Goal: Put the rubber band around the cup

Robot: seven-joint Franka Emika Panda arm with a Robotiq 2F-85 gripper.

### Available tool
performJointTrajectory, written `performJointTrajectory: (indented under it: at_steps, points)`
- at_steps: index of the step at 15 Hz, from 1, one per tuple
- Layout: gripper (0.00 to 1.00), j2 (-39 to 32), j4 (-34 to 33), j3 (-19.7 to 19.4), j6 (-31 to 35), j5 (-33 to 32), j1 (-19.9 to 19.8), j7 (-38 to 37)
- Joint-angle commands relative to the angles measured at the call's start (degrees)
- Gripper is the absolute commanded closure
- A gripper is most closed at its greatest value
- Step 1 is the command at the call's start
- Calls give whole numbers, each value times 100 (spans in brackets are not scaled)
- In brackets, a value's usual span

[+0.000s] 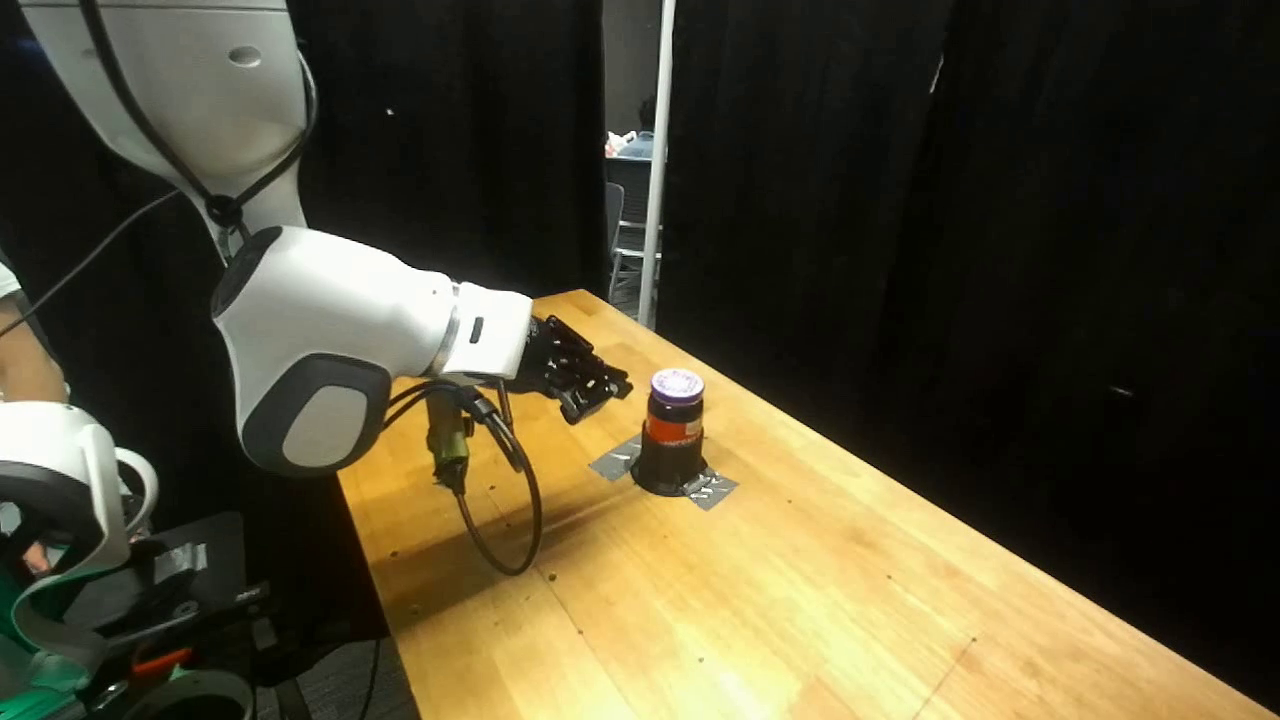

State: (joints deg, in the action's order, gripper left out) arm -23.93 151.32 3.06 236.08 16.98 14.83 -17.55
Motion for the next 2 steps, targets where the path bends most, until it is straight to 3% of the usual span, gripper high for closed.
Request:
performJointTrajectory:
  at_steps: [1,2]
  points:
    - [76,4,7,271,2,26,-265,99]
    - [68,4,13,292,0,20,-292,93]
